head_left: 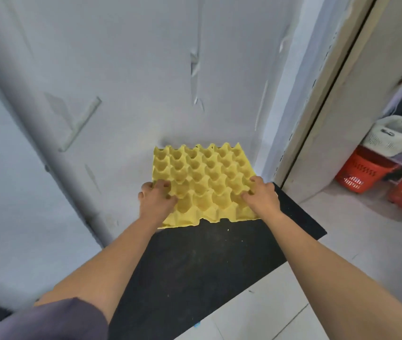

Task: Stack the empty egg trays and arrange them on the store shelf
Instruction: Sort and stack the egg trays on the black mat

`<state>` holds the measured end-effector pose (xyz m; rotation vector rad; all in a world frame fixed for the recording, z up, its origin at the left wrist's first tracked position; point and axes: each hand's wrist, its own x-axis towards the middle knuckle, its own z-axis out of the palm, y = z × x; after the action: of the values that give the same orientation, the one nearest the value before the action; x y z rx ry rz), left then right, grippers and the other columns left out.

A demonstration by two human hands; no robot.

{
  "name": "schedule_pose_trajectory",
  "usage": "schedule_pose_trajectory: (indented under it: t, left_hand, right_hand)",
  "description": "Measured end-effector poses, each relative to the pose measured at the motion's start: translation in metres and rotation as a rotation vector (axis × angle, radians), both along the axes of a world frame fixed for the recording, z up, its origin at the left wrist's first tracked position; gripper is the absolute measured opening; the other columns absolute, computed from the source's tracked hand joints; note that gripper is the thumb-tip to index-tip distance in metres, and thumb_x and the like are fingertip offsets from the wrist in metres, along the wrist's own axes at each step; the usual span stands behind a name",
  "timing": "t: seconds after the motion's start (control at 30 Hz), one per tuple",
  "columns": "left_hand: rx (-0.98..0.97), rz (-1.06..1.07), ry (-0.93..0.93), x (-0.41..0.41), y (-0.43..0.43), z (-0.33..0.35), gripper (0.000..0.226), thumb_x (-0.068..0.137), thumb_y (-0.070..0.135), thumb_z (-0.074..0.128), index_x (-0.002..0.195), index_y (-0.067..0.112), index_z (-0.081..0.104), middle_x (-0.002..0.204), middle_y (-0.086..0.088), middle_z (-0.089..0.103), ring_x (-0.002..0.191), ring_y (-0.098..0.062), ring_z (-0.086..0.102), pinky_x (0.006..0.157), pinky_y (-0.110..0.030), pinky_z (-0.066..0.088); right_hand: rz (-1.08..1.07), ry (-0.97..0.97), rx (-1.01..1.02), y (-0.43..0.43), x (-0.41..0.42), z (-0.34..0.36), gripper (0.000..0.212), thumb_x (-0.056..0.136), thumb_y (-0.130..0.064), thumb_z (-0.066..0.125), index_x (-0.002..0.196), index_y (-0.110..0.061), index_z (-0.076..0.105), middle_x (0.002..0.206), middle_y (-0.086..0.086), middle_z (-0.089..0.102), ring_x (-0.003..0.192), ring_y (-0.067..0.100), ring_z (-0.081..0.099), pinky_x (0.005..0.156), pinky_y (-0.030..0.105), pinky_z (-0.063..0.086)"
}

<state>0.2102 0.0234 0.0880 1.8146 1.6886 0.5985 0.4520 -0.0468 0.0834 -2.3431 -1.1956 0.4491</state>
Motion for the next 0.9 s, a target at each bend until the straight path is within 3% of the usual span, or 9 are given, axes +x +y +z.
schedule_pose_trajectory:
  t: [0.4, 0.63, 0.9]
  left_hand:
    - [0.186, 0.111, -0.047, -0.052, -0.071, 0.075, 0.04, 0.085, 0.028, 0.063, 0.123, 0.02, 0.055, 0.14, -0.015, 0.029, 0.128, -0.036, 0.031, 0.106, -0.037, 0.029]
    - [0.238, 0.26, -0.056, -0.098, -0.167, 0.09, 0.035, 0.084, 0.027, 0.064, 0.118, 0.018, 0.058, 0.138, -0.015, 0.032, 0.13, -0.033, 0.03, 0.11, -0.035, 0.026]
    - [0.265, 0.456, -0.022, -0.18, -0.266, 0.109, 0.034, 0.084, 0.03, 0.065, 0.115, 0.017, 0.059, 0.133, -0.014, 0.036, 0.123, -0.033, 0.037, 0.106, -0.035, 0.032]
  right_hand:
    - [0.038, -0.022, 0.194, -0.032, -0.043, 0.072, 0.056, 0.086, -0.039, 0.059, 0.136, -0.023, 0.039, 0.125, 0.014, 0.043, 0.104, 0.035, 0.055, 0.08, 0.037, 0.046]
    - [0.207, -0.03, 0.261, -0.089, -0.085, 0.084, 0.038, 0.089, -0.044, 0.057, 0.124, -0.029, 0.058, 0.122, 0.01, 0.045, 0.101, 0.033, 0.059, 0.084, 0.036, 0.049]
    - [0.413, 0.011, 0.303, -0.134, -0.17, 0.102, 0.036, 0.089, -0.045, 0.058, 0.121, -0.027, 0.062, 0.122, 0.012, 0.047, 0.104, 0.034, 0.059, 0.086, 0.034, 0.045]
